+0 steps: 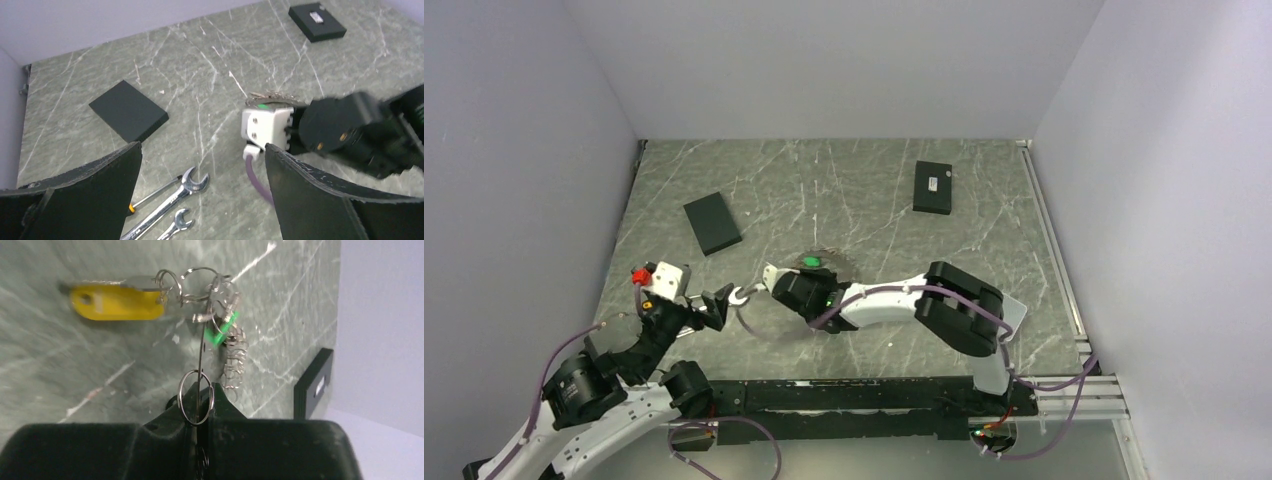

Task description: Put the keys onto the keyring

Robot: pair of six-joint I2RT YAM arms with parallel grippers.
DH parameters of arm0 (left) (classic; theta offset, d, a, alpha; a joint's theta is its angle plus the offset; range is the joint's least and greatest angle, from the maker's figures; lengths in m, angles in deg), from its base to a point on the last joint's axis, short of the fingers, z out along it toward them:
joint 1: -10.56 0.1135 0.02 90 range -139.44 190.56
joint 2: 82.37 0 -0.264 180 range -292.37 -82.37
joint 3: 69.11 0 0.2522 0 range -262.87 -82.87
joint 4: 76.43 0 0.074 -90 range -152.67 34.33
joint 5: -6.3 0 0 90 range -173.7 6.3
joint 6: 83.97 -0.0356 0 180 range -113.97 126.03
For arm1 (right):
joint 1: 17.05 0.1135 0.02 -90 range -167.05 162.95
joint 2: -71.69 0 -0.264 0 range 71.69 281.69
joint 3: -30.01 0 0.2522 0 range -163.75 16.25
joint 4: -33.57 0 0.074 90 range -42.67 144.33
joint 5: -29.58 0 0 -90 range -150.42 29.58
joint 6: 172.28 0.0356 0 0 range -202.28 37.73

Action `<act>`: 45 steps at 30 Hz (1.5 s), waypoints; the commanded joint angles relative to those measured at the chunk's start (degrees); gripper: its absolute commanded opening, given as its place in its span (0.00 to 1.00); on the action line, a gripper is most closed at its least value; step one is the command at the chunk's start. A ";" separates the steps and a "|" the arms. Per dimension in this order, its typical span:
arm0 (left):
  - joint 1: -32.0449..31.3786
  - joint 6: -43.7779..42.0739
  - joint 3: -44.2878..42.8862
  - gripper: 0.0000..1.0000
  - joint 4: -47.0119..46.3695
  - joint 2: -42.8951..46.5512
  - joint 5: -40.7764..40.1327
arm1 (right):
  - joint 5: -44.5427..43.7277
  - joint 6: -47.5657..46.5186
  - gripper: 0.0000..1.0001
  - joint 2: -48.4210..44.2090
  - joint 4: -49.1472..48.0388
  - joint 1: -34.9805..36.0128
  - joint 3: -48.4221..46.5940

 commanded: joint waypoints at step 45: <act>1.27 0.38 -1.33 0.97 -5.95 -2.81 -0.77 | 20.75 23.16 0.84 -30.68 19.18 -6.67 9.77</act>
